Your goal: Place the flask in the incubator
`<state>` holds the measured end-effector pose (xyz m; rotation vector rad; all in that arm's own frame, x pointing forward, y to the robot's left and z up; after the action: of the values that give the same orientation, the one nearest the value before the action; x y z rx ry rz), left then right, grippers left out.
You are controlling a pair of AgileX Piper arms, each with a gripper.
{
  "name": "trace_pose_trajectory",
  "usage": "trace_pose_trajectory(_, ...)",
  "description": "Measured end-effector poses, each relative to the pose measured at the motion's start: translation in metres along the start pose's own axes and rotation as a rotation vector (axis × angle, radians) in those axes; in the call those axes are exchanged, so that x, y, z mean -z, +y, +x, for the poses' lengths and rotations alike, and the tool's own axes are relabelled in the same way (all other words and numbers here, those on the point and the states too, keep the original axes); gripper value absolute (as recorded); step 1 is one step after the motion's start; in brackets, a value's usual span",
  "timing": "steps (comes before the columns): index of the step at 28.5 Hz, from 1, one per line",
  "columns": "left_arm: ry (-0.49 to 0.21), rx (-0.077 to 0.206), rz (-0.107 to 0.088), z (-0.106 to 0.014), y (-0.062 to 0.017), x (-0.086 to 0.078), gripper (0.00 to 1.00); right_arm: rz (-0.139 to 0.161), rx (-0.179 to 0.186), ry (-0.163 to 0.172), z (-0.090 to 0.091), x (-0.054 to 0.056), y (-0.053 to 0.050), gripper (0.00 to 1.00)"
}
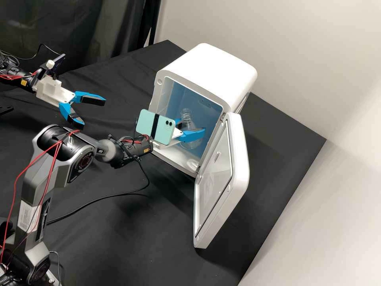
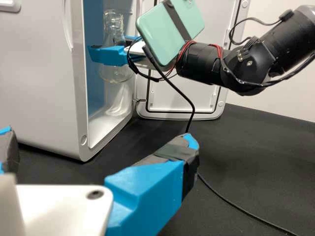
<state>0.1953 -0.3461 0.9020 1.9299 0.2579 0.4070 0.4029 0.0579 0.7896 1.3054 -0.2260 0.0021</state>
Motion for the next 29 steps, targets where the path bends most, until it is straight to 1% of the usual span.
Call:
trace_pose_trajectory(1,0.000,0.000,0.000,0.000,0.0000,0.000,1.00,0.001,0.001,0.005,-0.001,0.002,0.000,0.00)
trace_pose_trajectory(2,0.000,0.000,0.000,0.000,0.0000,0.000,1.00,0.004,-0.005,0.013,-0.002,0.005,0.002,0.00)
trace_pose_trajectory(7,0.001,0.002,-0.001,0.000,-0.0005,0.000,1.00,0.010,-0.008,0.031,-0.005,0.012,0.004,0.00)
trace_pose_trajectory(8,0.001,0.002,-0.001,0.000,-0.0005,0.000,1.00,0.011,-0.016,0.033,-0.005,0.012,0.006,0.00)
trace_pose_trajectory(13,0.001,0.002,-0.001,0.000,-0.0005,0.000,1.00,0.016,-0.018,0.044,-0.007,0.016,0.007,0.00)
trace_pose_trajectory(15,0.002,0.007,-0.003,0.001,-0.0015,0.001,1.00,0.016,-0.020,0.047,-0.007,0.018,0.007,0.00)
trace_pose_trajectory(16,0.003,0.009,-0.003,0.001,-0.0020,0.001,1.00,0.013,-0.018,0.051,-0.008,0.019,0.006,0.00)
trace_pose_trajectory(18,0.003,0.011,-0.004,0.001,-0.0023,0.001,1.00,-0.006,-0.016,0.055,-0.009,0.021,0.005,0.00)
trace_pose_trajectory(21,0.003,0.011,-0.004,0.001,-0.0023,0.001,1.00,-0.009,-0.015,0.057,-0.009,0.021,0.005,0.00)
trace_pose_trajectory(25,0.003,0.011,-0.004,0.001,-0.0023,0.001,1.00,-0.023,-0.015,0.057,-0.009,0.021,0.005,0.00)
trace_pose_trajectory(29,0.003,0.011,-0.004,0.001,-0.0023,0.001,1.00,-0.025,-0.014,0.056,-0.009,0.021,0.004,0.00)
